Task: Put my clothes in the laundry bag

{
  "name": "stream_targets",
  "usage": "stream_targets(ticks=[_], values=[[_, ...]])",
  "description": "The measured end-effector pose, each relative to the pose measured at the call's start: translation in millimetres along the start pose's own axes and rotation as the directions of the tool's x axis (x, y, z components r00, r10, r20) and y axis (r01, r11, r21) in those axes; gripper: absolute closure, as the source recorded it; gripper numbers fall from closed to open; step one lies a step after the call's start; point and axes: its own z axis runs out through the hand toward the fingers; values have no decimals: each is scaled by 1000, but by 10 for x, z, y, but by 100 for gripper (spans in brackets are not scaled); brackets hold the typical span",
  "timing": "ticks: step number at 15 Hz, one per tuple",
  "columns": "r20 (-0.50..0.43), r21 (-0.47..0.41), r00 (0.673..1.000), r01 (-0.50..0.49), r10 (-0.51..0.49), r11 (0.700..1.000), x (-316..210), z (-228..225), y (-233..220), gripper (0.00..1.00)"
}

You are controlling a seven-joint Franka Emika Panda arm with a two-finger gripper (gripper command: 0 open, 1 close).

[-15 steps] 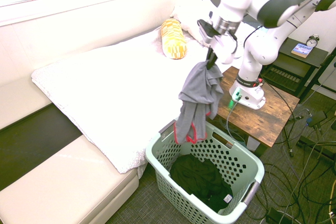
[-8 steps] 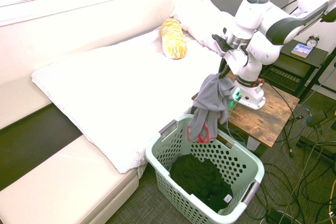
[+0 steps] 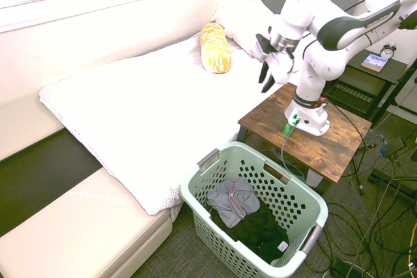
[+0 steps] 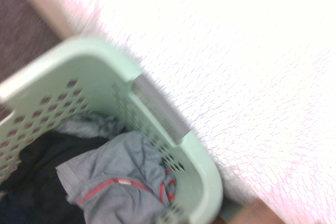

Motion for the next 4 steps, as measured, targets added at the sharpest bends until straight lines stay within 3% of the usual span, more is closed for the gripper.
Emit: stream_targets(ticks=[2, 4], values=[[-49, -18, 989, -140, 139, 990, 824, 257, 129, 0], [-62, -44, 960, -277, 274, 960, 1686, 469, 370, 0]])
